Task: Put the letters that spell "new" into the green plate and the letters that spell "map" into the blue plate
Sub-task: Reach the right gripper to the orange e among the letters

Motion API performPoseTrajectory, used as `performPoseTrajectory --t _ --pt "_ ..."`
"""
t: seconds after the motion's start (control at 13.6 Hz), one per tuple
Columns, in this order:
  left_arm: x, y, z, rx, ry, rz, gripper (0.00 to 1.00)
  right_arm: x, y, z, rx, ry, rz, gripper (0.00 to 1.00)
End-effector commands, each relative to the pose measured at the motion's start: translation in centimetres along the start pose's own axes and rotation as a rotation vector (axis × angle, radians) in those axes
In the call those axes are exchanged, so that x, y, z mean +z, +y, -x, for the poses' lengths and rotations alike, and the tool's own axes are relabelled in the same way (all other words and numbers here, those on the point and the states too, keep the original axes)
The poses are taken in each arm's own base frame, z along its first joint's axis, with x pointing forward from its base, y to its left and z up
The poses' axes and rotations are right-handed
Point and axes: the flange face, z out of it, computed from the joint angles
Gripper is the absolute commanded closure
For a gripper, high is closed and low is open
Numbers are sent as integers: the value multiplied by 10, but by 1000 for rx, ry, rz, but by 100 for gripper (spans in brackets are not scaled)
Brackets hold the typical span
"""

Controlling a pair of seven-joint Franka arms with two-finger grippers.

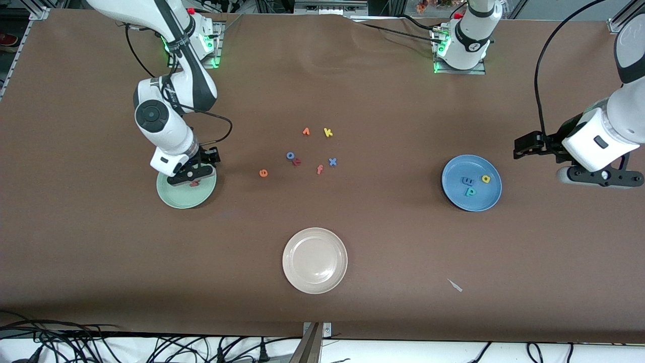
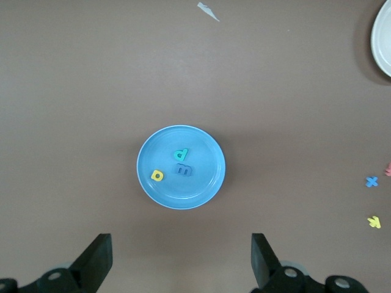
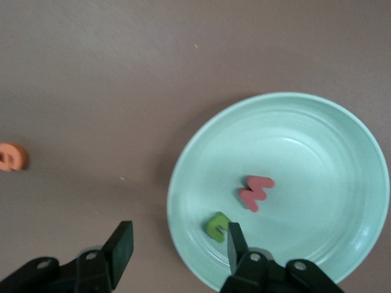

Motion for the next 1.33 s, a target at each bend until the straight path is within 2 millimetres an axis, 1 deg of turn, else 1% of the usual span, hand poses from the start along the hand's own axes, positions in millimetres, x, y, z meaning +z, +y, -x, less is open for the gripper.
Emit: performPoseTrajectory --t 0.0,0.15,0.22,0.29,0.37,0.44,0.59,0.66,0.74,0.81,0.96,1.1,1.18,1.25 --pt "4 1 40 -4 85 4 0 -12 -40 -16 72 16 -24 29" --pt "8 2 58 -2 112 0 0 -4 -76 -23 119 34 -46 29" --pt "12 7 66 5 109 0 0 3 -88 -26 156 59 -73 29" --pt "13 15 75 18 124 3 0 10 -106 -26 180 82 -105 28" --pt "14 13 80 15 130 4 0 20 -120 -26 195 98 -122 28" --pt "14 7 78 3 130 17 0 32 -128 -25 208 111 -126 28" --pt "15 -1 76 3 118 38 0 48 -151 -20 222 124 -131 28" --pt "15 -2 74 26 110 37 0 56 -156 -18 228 126 -131 28" --pt "15 -4 73 38 92 37 0 59 -156 -16 226 127 -131 28" --pt "13 -4 73 39 79 36 0 61 -156 -15 224 123 -127 28" --pt "9 -1 67 37 82 25 0 64 -156 -13 209 121 -121 29" --pt "10 -4 66 33 82 24 0 66 -154 -14 199 123 -114 29" --pt "11 -5 65 30 79 23 0 70 -154 -14 197 123 -113 30" --pt "11 -6 65 30 79 23 0 75 -154 -12 196 131 -113 33"
